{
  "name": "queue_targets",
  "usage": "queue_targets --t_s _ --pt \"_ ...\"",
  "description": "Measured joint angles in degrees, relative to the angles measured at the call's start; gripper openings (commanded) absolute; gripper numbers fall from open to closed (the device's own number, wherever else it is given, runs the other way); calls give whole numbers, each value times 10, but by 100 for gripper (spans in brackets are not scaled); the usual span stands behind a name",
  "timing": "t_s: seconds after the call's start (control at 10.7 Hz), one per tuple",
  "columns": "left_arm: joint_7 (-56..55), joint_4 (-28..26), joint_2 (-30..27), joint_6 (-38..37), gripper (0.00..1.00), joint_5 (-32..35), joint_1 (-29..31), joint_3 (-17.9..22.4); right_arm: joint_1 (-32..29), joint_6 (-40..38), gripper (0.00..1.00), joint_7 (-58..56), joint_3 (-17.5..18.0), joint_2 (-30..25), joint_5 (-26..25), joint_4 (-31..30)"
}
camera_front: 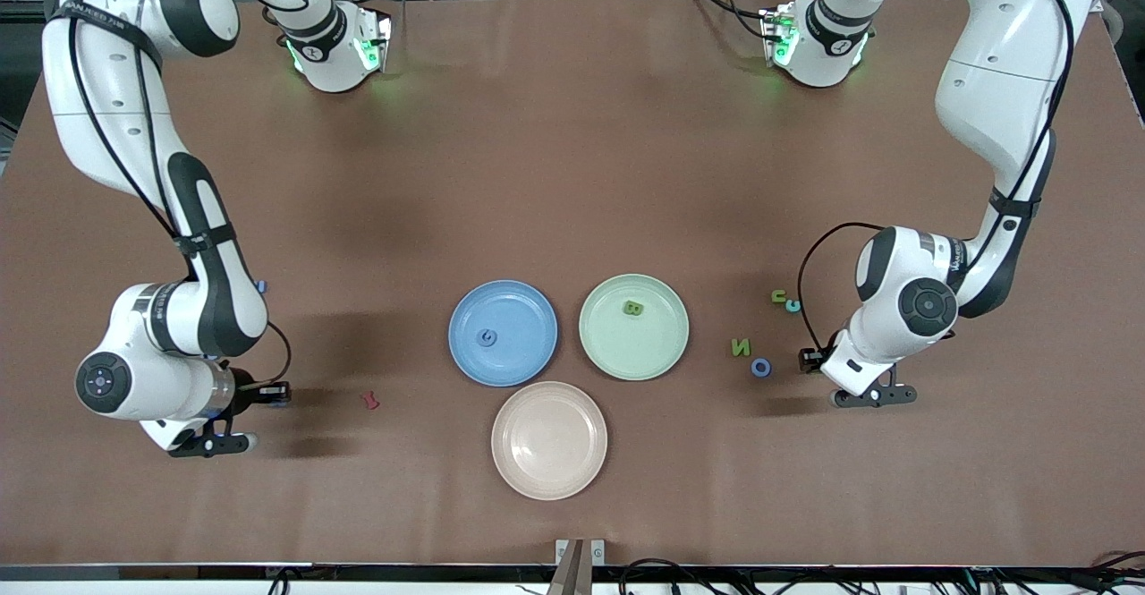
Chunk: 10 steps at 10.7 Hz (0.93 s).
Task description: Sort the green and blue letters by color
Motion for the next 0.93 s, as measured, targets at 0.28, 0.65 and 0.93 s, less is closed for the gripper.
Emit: queue_targets --t_s 0.28,0.65,0.93 --pt "0 -1 1 0 58 0 0 0 9 -87 0 119 60 -22 5 2" --pt "0 -1 4 0 57 0 -1 0 12 -113 0 316 156 -26 6 -1" --pt "-17 -1 7 0 55 0 -4 0 34 -83 0 478 219 -26 7 -8"
